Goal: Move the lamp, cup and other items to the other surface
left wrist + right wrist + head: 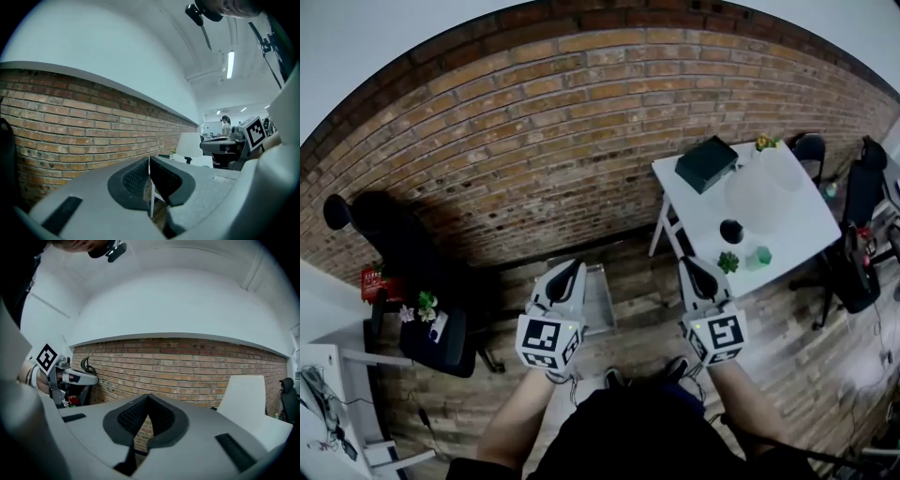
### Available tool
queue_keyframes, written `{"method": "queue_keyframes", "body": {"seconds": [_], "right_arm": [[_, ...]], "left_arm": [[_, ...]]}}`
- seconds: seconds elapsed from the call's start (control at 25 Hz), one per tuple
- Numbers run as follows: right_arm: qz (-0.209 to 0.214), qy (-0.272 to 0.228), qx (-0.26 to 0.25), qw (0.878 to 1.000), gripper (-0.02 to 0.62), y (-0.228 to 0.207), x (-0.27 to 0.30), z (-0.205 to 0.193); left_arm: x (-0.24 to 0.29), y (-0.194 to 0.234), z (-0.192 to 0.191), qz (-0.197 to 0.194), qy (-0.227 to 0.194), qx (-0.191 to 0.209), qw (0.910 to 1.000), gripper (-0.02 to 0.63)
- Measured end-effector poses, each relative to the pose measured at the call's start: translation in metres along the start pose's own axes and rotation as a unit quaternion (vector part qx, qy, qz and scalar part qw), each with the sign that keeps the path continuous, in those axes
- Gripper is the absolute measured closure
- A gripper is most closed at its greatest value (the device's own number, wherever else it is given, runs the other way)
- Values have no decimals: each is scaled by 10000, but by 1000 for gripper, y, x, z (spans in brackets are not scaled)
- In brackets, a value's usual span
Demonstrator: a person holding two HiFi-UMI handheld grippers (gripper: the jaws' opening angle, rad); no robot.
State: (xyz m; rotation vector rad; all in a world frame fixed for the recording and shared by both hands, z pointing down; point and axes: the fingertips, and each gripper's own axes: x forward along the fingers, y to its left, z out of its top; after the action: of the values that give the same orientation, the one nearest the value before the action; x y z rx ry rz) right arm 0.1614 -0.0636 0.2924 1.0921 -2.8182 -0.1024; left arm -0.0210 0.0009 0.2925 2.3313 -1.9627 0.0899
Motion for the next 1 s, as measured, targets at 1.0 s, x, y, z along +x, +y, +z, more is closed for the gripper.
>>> {"method": "queue_keyframes", "body": {"seconds": [1.0], "right_arm": [[304, -118, -178, 9993, 592, 25, 11, 10]], "left_arm": [[-27, 26, -4, 377, -40, -97, 9992, 594]]}}
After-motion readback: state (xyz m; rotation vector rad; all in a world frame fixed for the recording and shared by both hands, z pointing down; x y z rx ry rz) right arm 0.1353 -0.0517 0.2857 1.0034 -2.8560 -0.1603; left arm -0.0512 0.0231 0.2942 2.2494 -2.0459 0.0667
